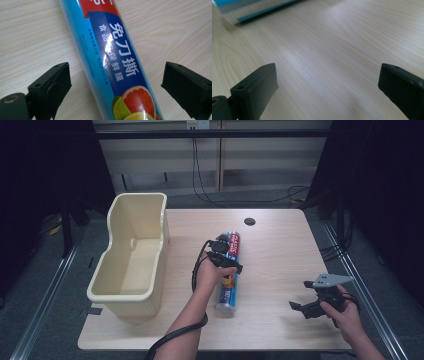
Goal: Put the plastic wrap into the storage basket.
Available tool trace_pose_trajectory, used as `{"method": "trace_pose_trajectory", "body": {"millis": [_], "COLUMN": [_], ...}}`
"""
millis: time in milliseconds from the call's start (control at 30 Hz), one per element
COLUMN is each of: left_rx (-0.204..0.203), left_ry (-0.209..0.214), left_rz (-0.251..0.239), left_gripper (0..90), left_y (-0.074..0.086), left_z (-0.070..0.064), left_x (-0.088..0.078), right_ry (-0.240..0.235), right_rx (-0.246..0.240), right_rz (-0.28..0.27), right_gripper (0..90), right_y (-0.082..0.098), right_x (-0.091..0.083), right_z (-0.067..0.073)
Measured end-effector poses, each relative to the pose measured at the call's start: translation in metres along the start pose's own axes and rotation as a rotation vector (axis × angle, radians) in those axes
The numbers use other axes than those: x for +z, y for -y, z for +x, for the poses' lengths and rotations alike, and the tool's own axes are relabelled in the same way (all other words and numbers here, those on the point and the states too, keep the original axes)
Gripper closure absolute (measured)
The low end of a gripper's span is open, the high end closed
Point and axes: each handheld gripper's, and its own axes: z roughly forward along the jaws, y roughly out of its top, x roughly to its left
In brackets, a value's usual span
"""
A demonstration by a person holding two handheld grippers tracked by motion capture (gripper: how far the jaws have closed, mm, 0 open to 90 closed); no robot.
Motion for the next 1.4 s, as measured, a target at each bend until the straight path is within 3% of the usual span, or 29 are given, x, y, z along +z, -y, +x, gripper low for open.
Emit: {"method": "trace_pose_trajectory", "body": {"millis": [367, 500, 600, 1000, 1067, 1233, 1267, 1400], "left_rx": [-0.016, -0.023, -0.032, -0.125, -0.118, -0.147, -0.135, -0.162], "left_ry": [-0.046, -0.015, -0.028, -0.04, -0.041, -0.05, -0.053, -0.056], "left_rz": [0.01, -0.011, 0.007, 0.035, 0.035, 0.041, 0.057, 0.065], "left_gripper": [11.9, 17.8, 19.2, 20.9, 21.5, 23.0, 23.6, 24.5], "left_y": [-0.002, -0.002, -0.003, -0.003, -0.003, -0.002, -0.002, -0.002], "left_z": [-0.003, -0.002, -0.003, -0.004, -0.004, -0.005, -0.004, -0.005], "left_x": [0.006, 0.008, 0.01, 0.02, 0.022, 0.024, 0.024, 0.027], "right_ry": [-0.007, -0.005, -0.003, 0.0, -0.001, -0.003, -0.004, -0.004], "right_rx": [0.0, 0.006, 0.005, 0.012, 0.009, 0.012, 0.011, 0.01], "right_rz": [-0.003, -0.006, -0.01, -0.013, -0.015, -0.016, -0.015, -0.016], "right_gripper": [2.0, 2.0, 2.0, 2.0, 2.0, 2.0, 2.0, 2.0], "right_y": [0.0, 0.0, 0.0, 0.0, 0.0, 0.0, 0.0, -0.001], "right_x": [-0.001, -0.002, -0.002, -0.003, -0.003, -0.003, -0.003, -0.002], "right_z": [-0.001, -0.001, -0.002, -0.003, -0.003, -0.003, -0.003, -0.002]}}
